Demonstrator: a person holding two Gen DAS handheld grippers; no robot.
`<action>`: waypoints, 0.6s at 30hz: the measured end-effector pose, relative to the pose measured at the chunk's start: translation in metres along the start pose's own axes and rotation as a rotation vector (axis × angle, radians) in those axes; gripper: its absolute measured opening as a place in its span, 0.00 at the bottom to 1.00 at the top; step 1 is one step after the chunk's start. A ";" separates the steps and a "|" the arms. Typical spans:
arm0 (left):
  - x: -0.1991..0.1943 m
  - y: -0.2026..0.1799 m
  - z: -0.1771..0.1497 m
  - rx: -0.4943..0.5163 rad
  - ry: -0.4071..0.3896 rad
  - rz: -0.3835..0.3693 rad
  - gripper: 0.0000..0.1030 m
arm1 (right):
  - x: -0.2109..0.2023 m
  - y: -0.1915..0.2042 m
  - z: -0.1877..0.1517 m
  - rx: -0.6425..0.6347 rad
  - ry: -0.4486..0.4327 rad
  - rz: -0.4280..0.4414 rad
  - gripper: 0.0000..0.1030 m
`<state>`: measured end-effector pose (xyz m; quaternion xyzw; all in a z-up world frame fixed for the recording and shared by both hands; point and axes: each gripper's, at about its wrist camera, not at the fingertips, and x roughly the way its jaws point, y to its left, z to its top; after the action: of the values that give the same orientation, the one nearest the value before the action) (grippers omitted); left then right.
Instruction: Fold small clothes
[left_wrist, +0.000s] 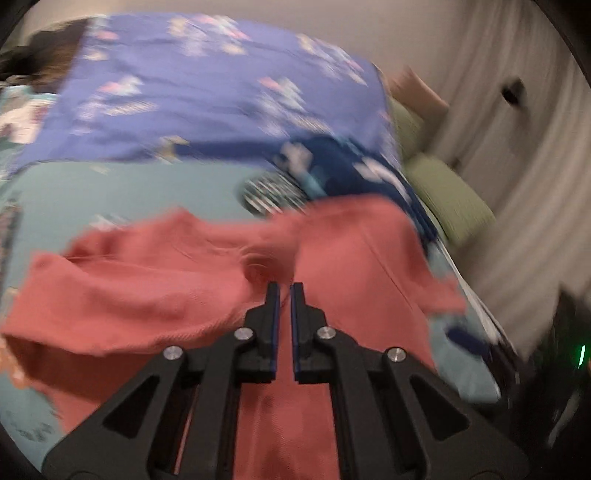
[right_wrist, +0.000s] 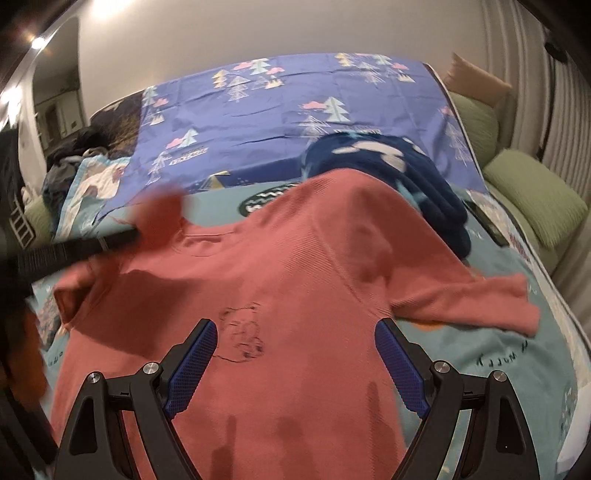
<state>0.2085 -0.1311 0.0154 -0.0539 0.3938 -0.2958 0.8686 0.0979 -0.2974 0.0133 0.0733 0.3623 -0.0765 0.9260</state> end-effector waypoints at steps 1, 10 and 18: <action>0.001 -0.005 -0.007 0.014 0.022 -0.019 0.12 | 0.000 -0.006 -0.001 0.017 0.010 0.006 0.86; -0.067 0.064 -0.030 -0.009 -0.090 0.201 0.51 | 0.006 0.001 0.004 0.011 0.057 0.201 0.84; -0.084 0.151 -0.054 -0.111 -0.067 0.460 0.52 | 0.050 0.029 0.010 0.056 0.223 0.419 0.79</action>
<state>0.1983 0.0470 -0.0159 -0.0202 0.3824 -0.0659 0.9214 0.1469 -0.2750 -0.0110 0.1804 0.4371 0.1160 0.8734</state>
